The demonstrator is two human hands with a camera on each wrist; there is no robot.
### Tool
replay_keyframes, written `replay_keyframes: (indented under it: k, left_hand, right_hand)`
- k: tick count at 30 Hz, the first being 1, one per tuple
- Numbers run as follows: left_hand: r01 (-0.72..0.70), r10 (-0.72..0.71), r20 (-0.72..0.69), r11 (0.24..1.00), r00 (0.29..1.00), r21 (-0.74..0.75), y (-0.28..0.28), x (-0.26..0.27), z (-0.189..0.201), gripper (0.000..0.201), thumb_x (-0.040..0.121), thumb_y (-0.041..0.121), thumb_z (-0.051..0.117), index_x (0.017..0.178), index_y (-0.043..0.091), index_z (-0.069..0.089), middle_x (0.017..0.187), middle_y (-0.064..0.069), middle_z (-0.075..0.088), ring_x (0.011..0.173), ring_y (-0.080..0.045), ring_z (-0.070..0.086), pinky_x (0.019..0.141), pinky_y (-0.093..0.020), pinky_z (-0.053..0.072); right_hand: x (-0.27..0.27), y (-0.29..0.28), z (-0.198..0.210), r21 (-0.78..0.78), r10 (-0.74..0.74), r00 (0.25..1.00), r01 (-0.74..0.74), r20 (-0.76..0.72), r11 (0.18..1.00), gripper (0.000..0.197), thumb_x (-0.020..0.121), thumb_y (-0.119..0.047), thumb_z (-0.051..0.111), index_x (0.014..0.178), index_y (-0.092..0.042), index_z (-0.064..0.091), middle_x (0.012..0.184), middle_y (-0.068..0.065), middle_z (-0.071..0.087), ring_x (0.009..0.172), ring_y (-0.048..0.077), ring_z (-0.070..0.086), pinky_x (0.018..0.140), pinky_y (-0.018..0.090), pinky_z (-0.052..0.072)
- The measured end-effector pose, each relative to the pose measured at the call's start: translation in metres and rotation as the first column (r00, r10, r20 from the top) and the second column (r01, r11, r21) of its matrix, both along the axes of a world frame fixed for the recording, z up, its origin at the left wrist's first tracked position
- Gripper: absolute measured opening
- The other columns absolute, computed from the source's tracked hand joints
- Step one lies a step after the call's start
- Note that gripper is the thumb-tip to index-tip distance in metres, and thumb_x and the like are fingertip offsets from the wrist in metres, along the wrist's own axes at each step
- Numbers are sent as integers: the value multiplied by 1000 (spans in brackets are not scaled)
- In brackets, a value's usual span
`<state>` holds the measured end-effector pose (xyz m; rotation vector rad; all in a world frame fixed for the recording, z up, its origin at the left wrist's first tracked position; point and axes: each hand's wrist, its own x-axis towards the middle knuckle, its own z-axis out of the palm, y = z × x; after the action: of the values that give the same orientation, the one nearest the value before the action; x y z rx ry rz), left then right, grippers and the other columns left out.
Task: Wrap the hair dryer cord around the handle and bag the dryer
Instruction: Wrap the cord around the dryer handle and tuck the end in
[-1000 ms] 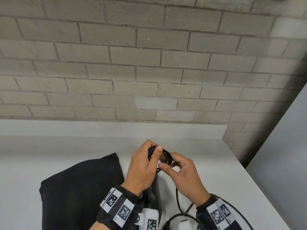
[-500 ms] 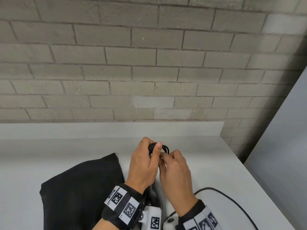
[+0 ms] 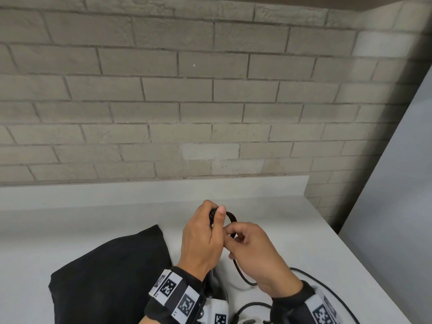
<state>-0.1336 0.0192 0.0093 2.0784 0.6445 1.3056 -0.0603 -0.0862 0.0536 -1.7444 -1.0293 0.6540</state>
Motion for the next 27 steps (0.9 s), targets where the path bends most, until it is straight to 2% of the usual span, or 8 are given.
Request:
replay_keyframes:
  k: [4,8,13,16,19,23,25,27]
  left_hand:
    - [-3,3,-14,1000,1000,-1,0,0,0,39,98,56,31,81,26,49,59,10,45,56,-11,48,53,-25,41]
    - [-1,2,-26,1000,1000,16,2,-3,0,40,99,56,30,82,26,49,59,8,48,55,-14,50,52,-29,43]
    - [16,-14,-55,999,998,33,-2,0,1,37,99,57,29,83,30,50,58,11,48,55,-11,51,53,-24,40]
    - [30,-28,-62,999,998,34,-2,2,2,38,99,57,30,82,30,50,56,8,47,53,-14,50,52,-27,41]
    - [59,-57,-41,998,998,34,-2,2,3,36,100,55,31,80,30,49,56,7,46,52,-13,47,51,-28,40]
    - [86,-85,-28,996,996,33,-1,0,6,37,100,55,29,77,32,47,57,10,51,51,-14,49,50,-28,41]
    - [96,-95,-32,995,995,28,0,0,6,39,100,56,29,76,31,47,57,5,54,51,-18,52,51,-37,45]
    - [94,-94,-31,995,995,11,1,1,4,40,100,56,31,73,31,47,55,-1,53,50,-19,51,51,-44,45]
  right_hand:
    - [4,-7,7,-36,47,994,-51,-98,998,16,94,-24,59,84,-21,71,76,-3,56,66,10,50,64,18,47]
    - [2,-20,4,-34,52,997,-50,59,998,6,88,-26,67,91,-32,67,96,-11,60,73,4,55,65,15,42]
    - [-4,-24,-2,19,11,967,-16,255,1000,9,92,-21,62,89,-29,65,80,-17,63,59,-9,53,57,9,36]
    - [-1,-24,0,1,44,968,-46,247,999,9,95,-19,58,90,-26,61,90,-13,67,79,-4,59,67,10,41]
    - [5,-26,7,-35,66,985,-61,160,998,7,95,-22,59,90,-26,63,91,-9,68,79,-2,59,70,12,42]
    - [13,-29,24,-3,100,992,-100,-80,995,13,94,-22,60,87,-18,70,86,0,74,75,3,61,74,19,46]
    - [17,-29,29,67,129,955,-115,-268,991,19,96,-18,58,84,-13,72,81,3,72,79,12,61,75,26,47]
    - [18,-28,29,170,171,855,-99,-490,981,22,96,-16,57,80,-11,72,80,8,65,81,20,58,75,32,47]
